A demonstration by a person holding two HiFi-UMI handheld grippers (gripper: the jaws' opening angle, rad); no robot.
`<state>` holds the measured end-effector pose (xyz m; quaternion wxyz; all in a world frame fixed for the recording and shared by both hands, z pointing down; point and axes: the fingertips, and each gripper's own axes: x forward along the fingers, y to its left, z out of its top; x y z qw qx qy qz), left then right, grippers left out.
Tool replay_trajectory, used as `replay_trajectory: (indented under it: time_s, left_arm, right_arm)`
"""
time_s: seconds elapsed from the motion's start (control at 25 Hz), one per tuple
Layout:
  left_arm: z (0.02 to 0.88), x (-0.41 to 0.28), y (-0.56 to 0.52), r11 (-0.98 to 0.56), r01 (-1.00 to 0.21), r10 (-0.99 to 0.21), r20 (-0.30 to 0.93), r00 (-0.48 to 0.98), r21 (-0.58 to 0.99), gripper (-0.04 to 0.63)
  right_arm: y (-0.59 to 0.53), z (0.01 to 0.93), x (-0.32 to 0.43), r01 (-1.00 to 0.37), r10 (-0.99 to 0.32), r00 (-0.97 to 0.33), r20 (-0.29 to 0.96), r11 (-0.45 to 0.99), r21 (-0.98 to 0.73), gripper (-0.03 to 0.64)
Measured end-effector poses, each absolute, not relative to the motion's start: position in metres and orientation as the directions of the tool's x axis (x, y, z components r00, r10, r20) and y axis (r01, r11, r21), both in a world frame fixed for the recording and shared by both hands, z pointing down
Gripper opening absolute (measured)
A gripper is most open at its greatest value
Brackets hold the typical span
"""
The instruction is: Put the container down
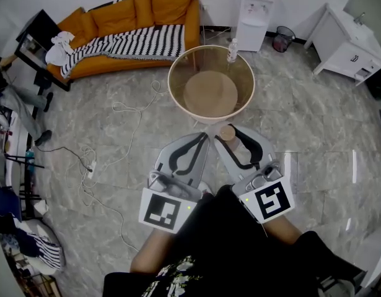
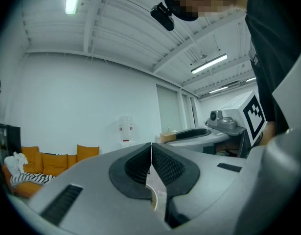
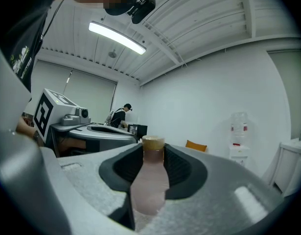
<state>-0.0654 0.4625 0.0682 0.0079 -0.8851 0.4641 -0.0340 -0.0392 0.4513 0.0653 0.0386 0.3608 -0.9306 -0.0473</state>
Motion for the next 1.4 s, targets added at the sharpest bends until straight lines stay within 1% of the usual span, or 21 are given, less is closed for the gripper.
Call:
replay_trajectory:
  time_s: [0.56,0.72,0.92,1.04,1.2,1.4]
  left_arm:
    - [0.078,-0.081,0.443,-0.595,-0.803,-0.803,0.073,0.592,-0.028,0.014]
    - [0.082,-0.087,0.428,-0.588,-0.807,-0.808,0.081,0.583,-0.053,0.014]
    - [0.079,-0.091,0.405,-0.58,-0.811,-0.814,0.074,0.575,-0.073,0.014]
    - [0.078,-0.1,0.388,-0.563,-0.824,-0.826,0.079,0.558,-0.059,0.014]
    - [0.074,-0.108,0.361,-0.56,-0.823,-0.828,0.085,0.554,-0.097,0.014]
    - [0.076,-0.119,0.326,-0.539,-0.836,-0.842,0.087,0.532,-0.105,0.014]
  right_arm:
    - [0.43,0.072,-0.053,-0.692,-0.699,-0.713,0.059,0.714,0.101,0.124]
    - [0.414,0.076,-0.058,-0.684,-0.691,-0.721,0.059,0.722,0.102,0.124]
    - [0.392,0.076,-0.066,-0.667,-0.675,-0.736,0.058,0.737,0.107,0.124]
    - [0.375,0.075,-0.073,-0.656,-0.664,-0.746,0.057,0.747,0.105,0.124]
    - [0.349,0.07,-0.082,-0.642,-0.649,-0.759,0.052,0.759,0.113,0.124]
    - [0.313,0.072,-0.092,-0.621,-0.628,-0.777,0.045,0.776,0.11,0.124]
